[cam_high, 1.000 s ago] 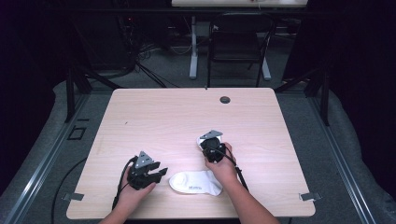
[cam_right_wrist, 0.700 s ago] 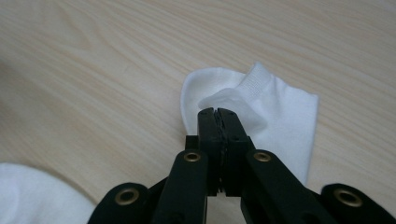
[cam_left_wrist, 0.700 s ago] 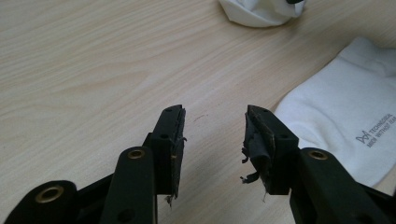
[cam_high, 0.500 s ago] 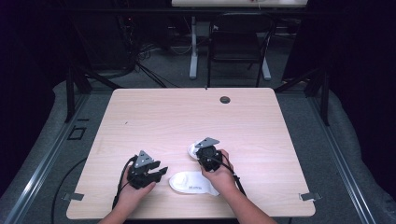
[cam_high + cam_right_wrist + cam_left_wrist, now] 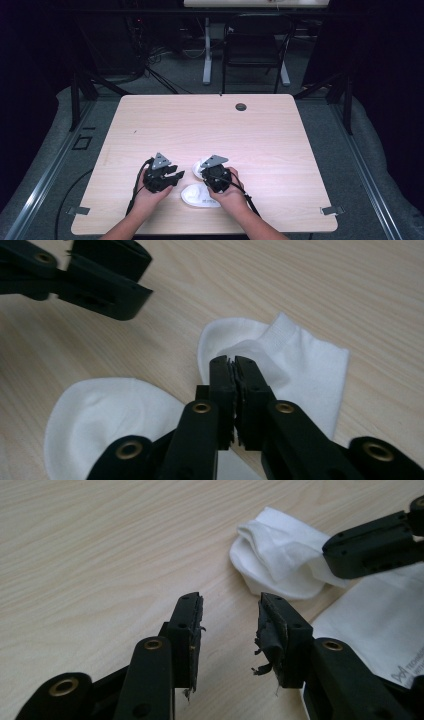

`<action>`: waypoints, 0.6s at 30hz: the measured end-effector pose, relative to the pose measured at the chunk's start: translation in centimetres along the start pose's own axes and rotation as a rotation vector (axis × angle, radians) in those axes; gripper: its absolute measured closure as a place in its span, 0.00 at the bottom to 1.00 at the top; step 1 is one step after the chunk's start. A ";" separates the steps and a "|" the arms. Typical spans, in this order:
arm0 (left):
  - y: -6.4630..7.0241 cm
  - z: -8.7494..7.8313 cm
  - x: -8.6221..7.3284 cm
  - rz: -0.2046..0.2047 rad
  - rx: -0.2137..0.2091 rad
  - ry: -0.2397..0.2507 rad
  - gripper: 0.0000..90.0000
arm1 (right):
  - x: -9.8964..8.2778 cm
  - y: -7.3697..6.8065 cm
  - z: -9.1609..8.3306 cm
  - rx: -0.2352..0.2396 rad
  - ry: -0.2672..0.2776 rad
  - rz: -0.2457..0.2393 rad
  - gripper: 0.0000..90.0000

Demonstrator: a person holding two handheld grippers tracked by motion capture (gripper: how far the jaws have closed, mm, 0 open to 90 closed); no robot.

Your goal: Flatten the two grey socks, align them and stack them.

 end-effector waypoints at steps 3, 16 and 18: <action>0.0 0.4 0.4 -0.007 0.004 0.003 0.68 | 0.3 -0.1 0.0 -0.017 -0.002 -0.043 0.81; -0.3 0.6 0.9 -0.019 0.006 0.011 0.68 | 0.1 0.6 2.4 -0.023 -0.058 0.001 0.94; -0.2 0.6 1.0 -0.018 0.011 0.010 0.68 | 0.2 0.7 2.1 -0.013 -0.052 0.025 0.96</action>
Point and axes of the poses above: each handheld gripper's, and its own axes: z roughly forward along the jaws, x roughly out of its top, y roughly to its right, the point moved 1 cm from there along z, roughly forward along the jaws, and after that the axes turned 10 degrees about -z, right-handed, at the moved point
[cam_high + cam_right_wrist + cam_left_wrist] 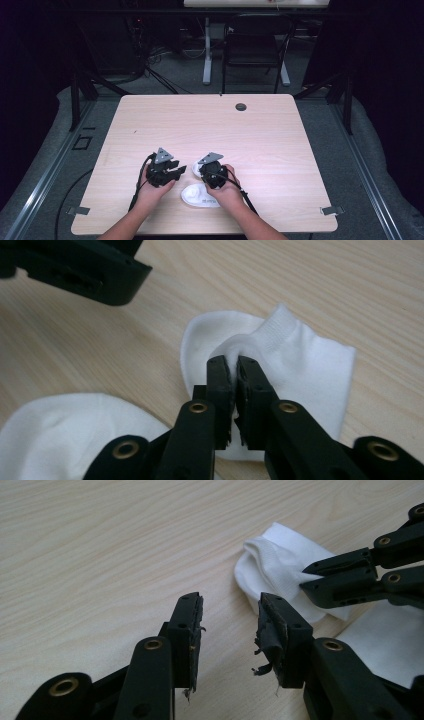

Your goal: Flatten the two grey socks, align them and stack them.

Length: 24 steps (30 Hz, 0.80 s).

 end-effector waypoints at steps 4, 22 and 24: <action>0.3 0.1 0.3 0.012 0.001 0.000 0.68 | 0.3 0.1 -0.9 -0.013 0.055 0.034 0.97; 1.8 2.2 0.0 0.051 -0.006 -0.048 0.97 | 0.4 1.2 -2.9 -0.015 0.124 0.104 0.97; 1.9 2.2 0.0 0.045 -0.012 -0.042 0.98 | 0.3 1.2 -3.0 -0.014 0.125 0.104 0.97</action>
Point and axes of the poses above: each handheld gripper's, and its own axes: z roughly forward along the jaws, x roughly out of its top, y roughly to its right, the point moved 1 cm from there along z, roughly forward along the jaws, and after that the axes turned 10 degrees about -z, right-handed, at the moved point
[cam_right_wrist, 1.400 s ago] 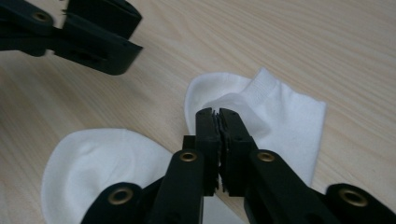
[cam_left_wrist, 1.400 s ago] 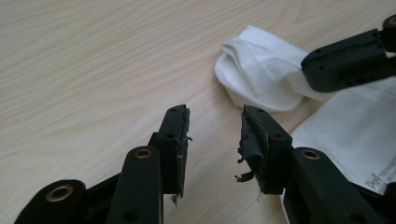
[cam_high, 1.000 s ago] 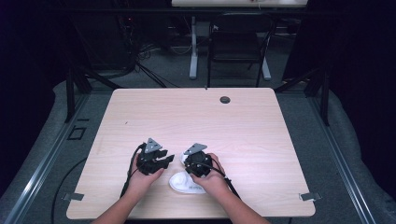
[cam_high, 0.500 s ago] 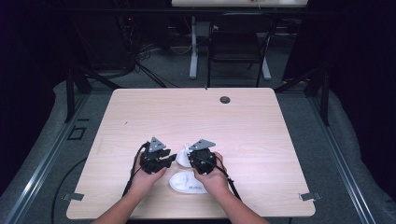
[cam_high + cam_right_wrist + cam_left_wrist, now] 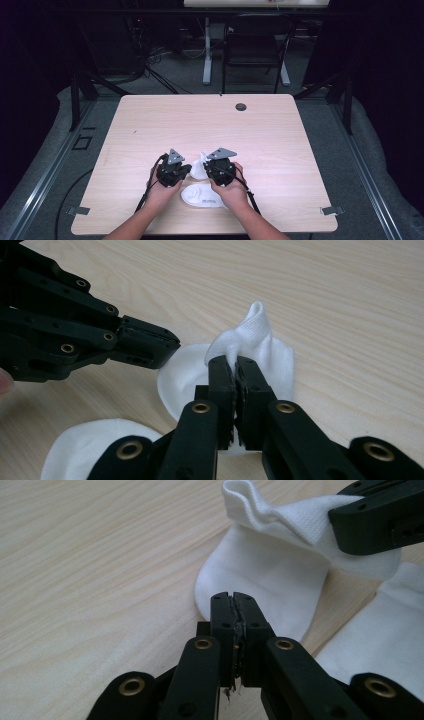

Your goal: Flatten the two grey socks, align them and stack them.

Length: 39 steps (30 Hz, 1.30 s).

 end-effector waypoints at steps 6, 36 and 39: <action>0.6 -0.1 0.2 0.018 -0.013 0.013 0.99 | 0.1 -0.1 -0.1 0.001 0.007 -0.002 0.97; -1.2 0.7 -1.6 0.055 0.038 -0.050 1.00 | -2.5 4.0 -2.1 -0.105 -0.003 0.067 0.97; -1.3 0.8 -1.6 0.042 0.030 -0.046 1.00 | -3.1 4.3 -2.1 -0.110 -0.019 0.071 0.97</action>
Point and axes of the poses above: each handheld gripper's, and its own axes: z roughly forward along the jaws, x roughly out of its top, y roughly to its right, the point moved 1 cm from there along z, roughly forward along the jaws, and after that the axes turned 10 degrees about -z, right-handed, at the moved point
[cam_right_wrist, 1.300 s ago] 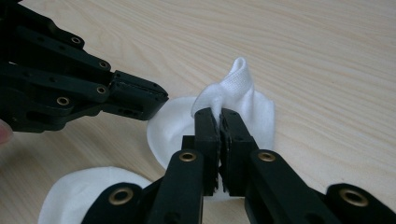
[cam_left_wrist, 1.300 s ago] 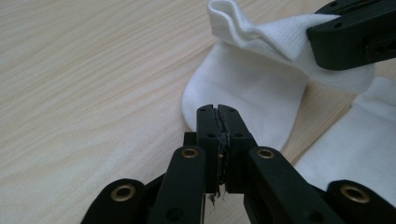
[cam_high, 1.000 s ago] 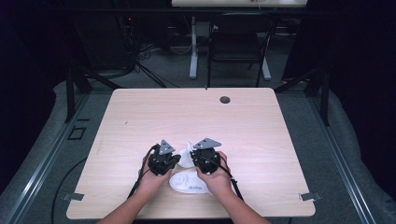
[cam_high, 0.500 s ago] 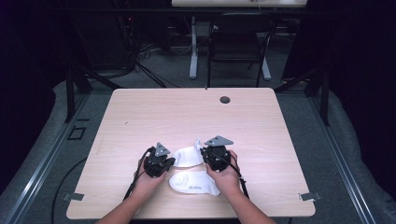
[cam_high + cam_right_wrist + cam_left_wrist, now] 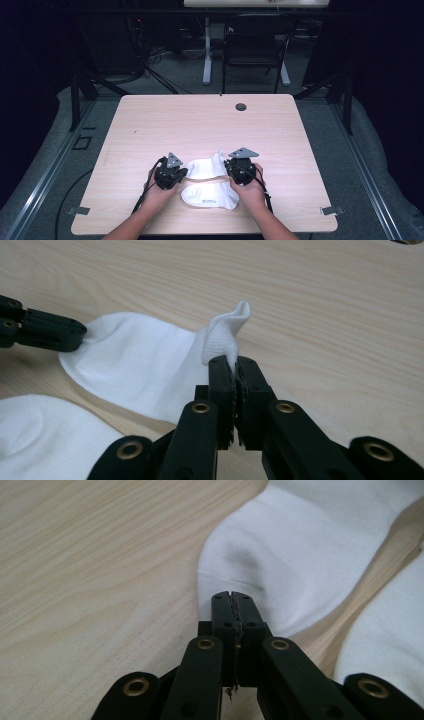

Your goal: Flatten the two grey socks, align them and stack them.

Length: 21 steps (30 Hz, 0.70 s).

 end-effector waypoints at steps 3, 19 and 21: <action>-0.1 0.0 0.0 -0.007 -0.008 -0.002 1.00 | -0.5 0.2 0.2 -0.004 -0.016 0.004 0.97; -0.3 0.1 0.1 -0.011 -0.015 0.001 1.00 | -2.4 0.5 0.7 0.006 -0.069 0.032 0.95; -0.3 0.1 0.1 -0.014 -0.014 0.001 1.00 | -2.6 0.7 0.8 0.008 -0.078 0.032 0.94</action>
Point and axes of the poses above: each handheld gripper's, and its own axes: z roughly forward along the jaws, x roughly out of its top, y roughly to its right, the point moved 1 cm from there along z, roughly forward along the jaws, and after that the axes turned 10 degrees about -z, right-handed, at the moved point
